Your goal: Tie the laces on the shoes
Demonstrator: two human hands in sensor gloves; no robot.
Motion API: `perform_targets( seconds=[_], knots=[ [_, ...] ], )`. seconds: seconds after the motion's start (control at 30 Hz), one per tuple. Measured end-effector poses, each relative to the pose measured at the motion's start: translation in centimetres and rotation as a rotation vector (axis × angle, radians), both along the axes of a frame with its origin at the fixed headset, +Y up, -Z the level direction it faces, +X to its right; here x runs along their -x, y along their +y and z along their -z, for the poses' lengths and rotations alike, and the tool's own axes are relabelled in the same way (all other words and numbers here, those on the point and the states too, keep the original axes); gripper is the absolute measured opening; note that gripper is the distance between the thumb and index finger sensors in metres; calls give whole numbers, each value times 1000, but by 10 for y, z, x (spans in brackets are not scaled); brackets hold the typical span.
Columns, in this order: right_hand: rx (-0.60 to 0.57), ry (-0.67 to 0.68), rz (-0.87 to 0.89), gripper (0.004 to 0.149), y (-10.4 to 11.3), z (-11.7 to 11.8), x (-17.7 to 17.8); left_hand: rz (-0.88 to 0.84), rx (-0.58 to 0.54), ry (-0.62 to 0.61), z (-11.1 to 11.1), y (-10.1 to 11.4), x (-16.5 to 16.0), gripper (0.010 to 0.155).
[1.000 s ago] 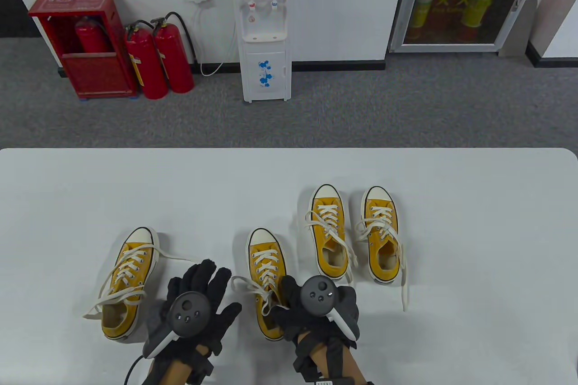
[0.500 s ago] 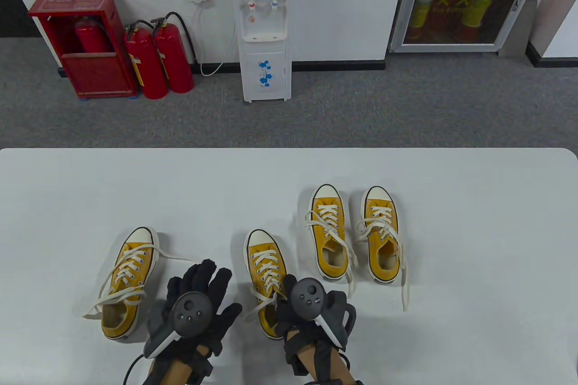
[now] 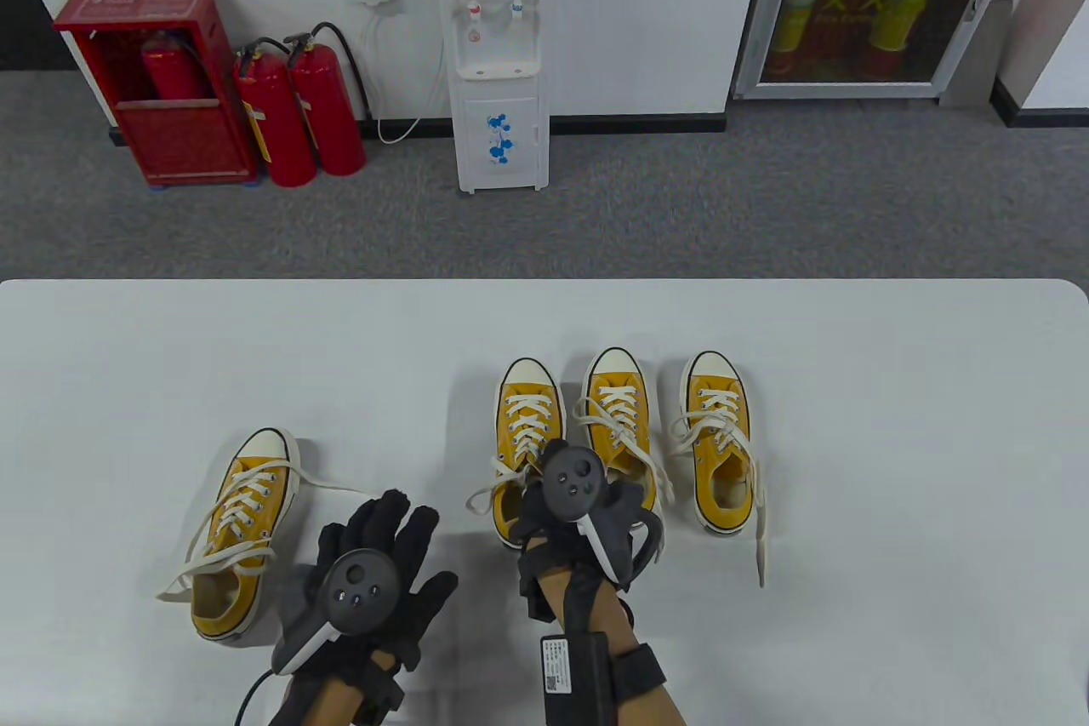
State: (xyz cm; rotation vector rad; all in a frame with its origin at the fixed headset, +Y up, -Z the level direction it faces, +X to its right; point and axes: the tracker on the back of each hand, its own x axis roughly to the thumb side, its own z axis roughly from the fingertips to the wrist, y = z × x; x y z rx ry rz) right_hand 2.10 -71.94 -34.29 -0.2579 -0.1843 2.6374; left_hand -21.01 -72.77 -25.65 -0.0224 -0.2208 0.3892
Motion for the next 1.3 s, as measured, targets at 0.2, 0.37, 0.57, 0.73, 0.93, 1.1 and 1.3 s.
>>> perform_targets(
  seconds=[0.2,0.37,0.57,0.73,0.93,1.1,1.3],
  knots=[
    [-1,-15,-86,57,-8,24,13,-9,44,8,4,-7,2,79],
    [31,-18,-103,57,-19,33,16,-5,30,10,4,-6,2,79],
    [44,-17,-48,58,-31,34,7,1,26,11,4,-7,2,79],
    [85,12,-19,63,-25,30,3,10,13,6,3,-5,0,79],
    [72,67,-27,69,-2,12,-8,21,11,-1,2,-5,-1,79],
    [19,109,15,71,15,-10,-24,27,18,-8,1,-6,-2,79],
    [-40,151,35,74,29,-33,-40,33,17,-15,0,-6,-4,79]
  ],
)
